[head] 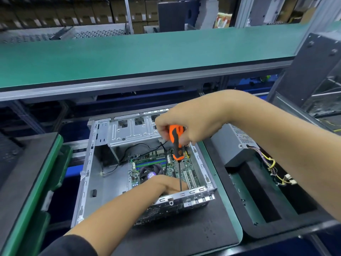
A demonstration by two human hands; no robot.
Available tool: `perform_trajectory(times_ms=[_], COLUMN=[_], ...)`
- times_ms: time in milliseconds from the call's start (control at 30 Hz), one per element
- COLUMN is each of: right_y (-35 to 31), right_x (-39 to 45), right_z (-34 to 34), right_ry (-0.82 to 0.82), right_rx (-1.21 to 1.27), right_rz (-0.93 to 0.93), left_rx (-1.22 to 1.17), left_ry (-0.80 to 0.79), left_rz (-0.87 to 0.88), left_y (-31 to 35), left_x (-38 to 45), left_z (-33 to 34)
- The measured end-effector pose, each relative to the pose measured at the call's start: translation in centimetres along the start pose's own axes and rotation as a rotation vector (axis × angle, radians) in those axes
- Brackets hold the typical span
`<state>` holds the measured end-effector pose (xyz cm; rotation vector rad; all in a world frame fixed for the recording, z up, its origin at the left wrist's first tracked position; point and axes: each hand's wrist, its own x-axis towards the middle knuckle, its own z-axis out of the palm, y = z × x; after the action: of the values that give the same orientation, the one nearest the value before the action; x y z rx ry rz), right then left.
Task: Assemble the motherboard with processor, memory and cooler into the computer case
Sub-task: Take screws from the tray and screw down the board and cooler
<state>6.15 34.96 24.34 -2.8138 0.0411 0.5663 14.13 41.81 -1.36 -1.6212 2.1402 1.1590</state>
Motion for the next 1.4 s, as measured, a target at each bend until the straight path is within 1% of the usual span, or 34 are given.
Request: perform_trajectory(times_ms=[67,133,167,200,267,333,367,433,533,600,700,767,800,833,900,967,1000,1067,1133,1200,1233,1267,1333,1400], right_y=[0.1,0.3,0.5,0.7,1.0,1.3,1.6,1.7,1.8,1.9,2.2,1.9,1.9,1.6,1.4,1.4,1.4,1.6,1.7,1.8,1.9,2.0,2.1,2.4], right_x=[0.0,0.5,0.6,0.5,0.1,-0.5,-0.6,-0.5,-0.3,-0.2,-0.3,-0.7,-0.9,-1.0,-1.0,-0.7,-0.7,-0.6,-0.8,-1.1,-1.0,-0.9,-0.5,-0.4], right_z=[0.3,1.1,1.4,1.3,0.8,0.3,0.2,0.6,1.3,1.7,1.4,1.2,1.2,1.2,1.5,1.5,1.6,1.7,1.5,1.5,1.7,1.9,2.4,2.6], right_ry=[0.113,0.210,0.225,0.210,0.106,0.016,0.004,0.061,0.192,0.207,0.166,0.116,0.117,0.131,0.218,0.301,0.305,0.253,0.143,0.066,0.074,0.113,0.219,0.284], right_rx=[0.046,-0.029,-0.059,-0.070,-0.054,0.038,0.109,0.193,0.162,0.158,0.077,0.168,0.199,0.181,0.076,-0.083,-0.155,-0.170,-0.023,0.253,0.358,0.402,0.405,0.429], right_rz=[0.012,0.070,0.084,0.091,0.079,-0.003,-0.048,-0.060,0.061,0.123,0.061,-0.023,-0.069,-0.094,-0.115,-0.048,0.000,0.035,-0.008,-0.063,-0.083,-0.089,-0.069,-0.049], left_rx=[-0.096,-0.054,-0.064,-0.055,-0.027,-0.049,-0.064,-0.063,-0.014,-0.019,-0.002,0.009,0.009,0.004,-0.025,-0.085,-0.115,-0.132,-0.126,-0.077,-0.055,-0.052,-0.059,-0.070], left_ry=[-0.051,-0.083,-0.081,-0.082,-0.089,-0.085,-0.079,-0.072,-0.073,-0.081,-0.082,-0.090,-0.091,-0.091,-0.086,-0.079,-0.073,-0.062,-0.064,-0.070,-0.076,-0.082,-0.095,-0.107], left_rz=[-0.091,-0.100,-0.101,-0.099,-0.106,-0.116,-0.126,-0.150,-0.126,-0.120,-0.107,-0.086,-0.090,-0.094,-0.107,-0.129,-0.138,-0.140,-0.135,-0.123,-0.115,-0.111,-0.110,-0.111], left_y=[0.4,0.7,0.5,0.4,0.3,-0.1,-0.2,-0.3,-0.2,-0.3,0.0,0.1,0.3,0.3,0.4,0.5,0.6,0.7,0.8,0.8,0.8,0.8,0.8,0.8], left_x=[0.0,-0.3,-0.2,-0.1,0.3,0.6,0.8,0.9,1.0,1.0,0.8,0.6,0.4,0.4,0.3,0.3,0.2,0.3,0.3,0.2,0.2,0.1,0.1,0.1], left_z=[-0.3,-0.5,-0.4,-0.4,-0.3,0.0,0.1,0.3,0.3,0.2,-0.1,-0.2,-0.2,-0.2,-0.2,-0.2,-0.2,-0.3,-0.4,-0.4,-0.4,-0.4,-0.4,-0.5])
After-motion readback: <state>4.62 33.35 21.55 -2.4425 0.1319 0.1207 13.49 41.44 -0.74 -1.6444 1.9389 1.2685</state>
